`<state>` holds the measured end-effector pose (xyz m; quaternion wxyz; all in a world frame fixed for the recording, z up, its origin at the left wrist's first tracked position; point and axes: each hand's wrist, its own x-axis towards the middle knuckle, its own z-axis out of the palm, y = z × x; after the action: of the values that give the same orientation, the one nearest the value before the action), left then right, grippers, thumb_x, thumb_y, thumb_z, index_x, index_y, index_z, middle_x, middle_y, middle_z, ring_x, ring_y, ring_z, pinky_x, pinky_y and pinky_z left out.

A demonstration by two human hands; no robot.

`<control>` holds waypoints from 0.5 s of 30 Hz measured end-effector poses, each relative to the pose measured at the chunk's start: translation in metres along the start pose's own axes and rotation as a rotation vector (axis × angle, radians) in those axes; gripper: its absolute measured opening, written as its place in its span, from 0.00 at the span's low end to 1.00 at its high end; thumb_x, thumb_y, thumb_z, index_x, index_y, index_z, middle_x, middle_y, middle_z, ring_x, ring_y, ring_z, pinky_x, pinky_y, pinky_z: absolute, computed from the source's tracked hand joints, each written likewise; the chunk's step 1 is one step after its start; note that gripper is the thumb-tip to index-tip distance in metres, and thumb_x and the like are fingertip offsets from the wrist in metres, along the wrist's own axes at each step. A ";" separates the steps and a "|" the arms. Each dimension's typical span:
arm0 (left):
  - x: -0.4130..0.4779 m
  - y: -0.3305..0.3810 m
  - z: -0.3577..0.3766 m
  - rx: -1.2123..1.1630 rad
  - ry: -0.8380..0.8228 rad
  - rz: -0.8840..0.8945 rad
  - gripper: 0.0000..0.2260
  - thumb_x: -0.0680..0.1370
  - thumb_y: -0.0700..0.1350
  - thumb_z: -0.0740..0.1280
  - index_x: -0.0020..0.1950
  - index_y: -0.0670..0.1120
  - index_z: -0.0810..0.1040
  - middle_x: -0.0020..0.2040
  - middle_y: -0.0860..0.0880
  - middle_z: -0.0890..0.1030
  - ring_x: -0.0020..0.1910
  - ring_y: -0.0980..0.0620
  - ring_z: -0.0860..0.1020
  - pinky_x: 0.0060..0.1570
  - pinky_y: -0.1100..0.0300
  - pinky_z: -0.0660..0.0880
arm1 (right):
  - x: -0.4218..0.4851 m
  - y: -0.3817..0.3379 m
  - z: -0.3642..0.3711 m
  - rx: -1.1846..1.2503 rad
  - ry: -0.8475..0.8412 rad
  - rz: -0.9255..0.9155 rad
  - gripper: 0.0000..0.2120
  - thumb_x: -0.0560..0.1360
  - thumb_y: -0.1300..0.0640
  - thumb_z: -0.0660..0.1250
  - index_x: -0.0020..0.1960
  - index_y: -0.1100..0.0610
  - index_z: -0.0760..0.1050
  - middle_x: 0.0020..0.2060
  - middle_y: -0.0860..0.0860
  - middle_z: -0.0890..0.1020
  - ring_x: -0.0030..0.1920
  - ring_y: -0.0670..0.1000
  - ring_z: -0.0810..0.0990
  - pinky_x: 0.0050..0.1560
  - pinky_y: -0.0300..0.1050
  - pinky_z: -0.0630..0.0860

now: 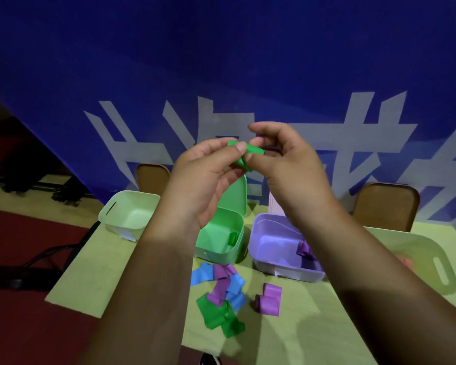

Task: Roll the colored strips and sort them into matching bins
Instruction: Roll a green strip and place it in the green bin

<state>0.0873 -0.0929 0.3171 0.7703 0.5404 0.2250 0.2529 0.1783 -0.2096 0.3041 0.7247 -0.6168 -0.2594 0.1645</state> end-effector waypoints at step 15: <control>0.016 -0.021 -0.072 0.039 0.046 -0.039 0.19 0.80 0.31 0.73 0.70 0.41 0.79 0.62 0.43 0.88 0.61 0.45 0.87 0.65 0.54 0.82 | 0.008 0.041 0.044 -0.212 -0.142 0.170 0.17 0.79 0.58 0.76 0.67 0.52 0.80 0.51 0.47 0.87 0.48 0.47 0.88 0.59 0.52 0.85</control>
<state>0.0579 -0.0370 0.2729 0.7589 0.5449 0.2584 0.2457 0.1630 -0.1623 0.2699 0.6188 -0.6965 -0.2728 0.2402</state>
